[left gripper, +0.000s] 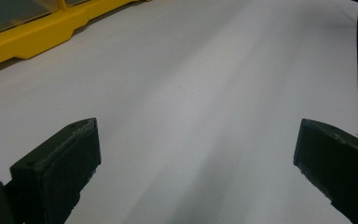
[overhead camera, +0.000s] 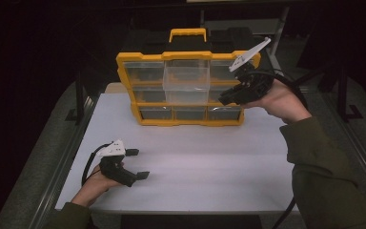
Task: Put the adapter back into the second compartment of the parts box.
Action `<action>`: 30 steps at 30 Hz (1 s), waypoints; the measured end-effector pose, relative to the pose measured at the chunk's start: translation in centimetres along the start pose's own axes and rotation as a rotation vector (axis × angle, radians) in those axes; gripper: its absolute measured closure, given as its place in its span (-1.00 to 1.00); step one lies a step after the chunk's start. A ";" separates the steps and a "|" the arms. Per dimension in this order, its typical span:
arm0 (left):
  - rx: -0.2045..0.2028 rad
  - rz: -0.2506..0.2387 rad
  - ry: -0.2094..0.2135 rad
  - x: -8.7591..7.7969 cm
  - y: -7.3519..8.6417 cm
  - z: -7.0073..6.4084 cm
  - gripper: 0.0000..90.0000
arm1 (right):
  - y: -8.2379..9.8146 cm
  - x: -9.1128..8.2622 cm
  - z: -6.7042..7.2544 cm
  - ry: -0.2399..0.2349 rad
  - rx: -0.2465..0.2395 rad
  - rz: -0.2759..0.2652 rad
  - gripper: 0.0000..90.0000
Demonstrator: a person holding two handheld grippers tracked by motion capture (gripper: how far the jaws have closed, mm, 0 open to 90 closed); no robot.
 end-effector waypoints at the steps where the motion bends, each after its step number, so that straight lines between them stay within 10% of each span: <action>1: 0.000 0.000 0.001 0.0 0.0 0.0 -1.00 | -0.2 -0.2 0.0 0.002 -0.004 -0.002 0.67; 30: -0.012 0.002 0.002 -0.1 0.1 -0.1 -1.00 | -7.4 -1.7 0.0 -0.013 -0.068 -0.057 0.67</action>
Point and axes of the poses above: each handheld gripper's, and its own axes: x roughly forward along the jaws, y roughly out of its underside, z roughly to its left, the point moved 9 cm from there along x, roughly forward along the jaws, and after that the axes turned 14 degrees about -y, right-handed, at the moved point
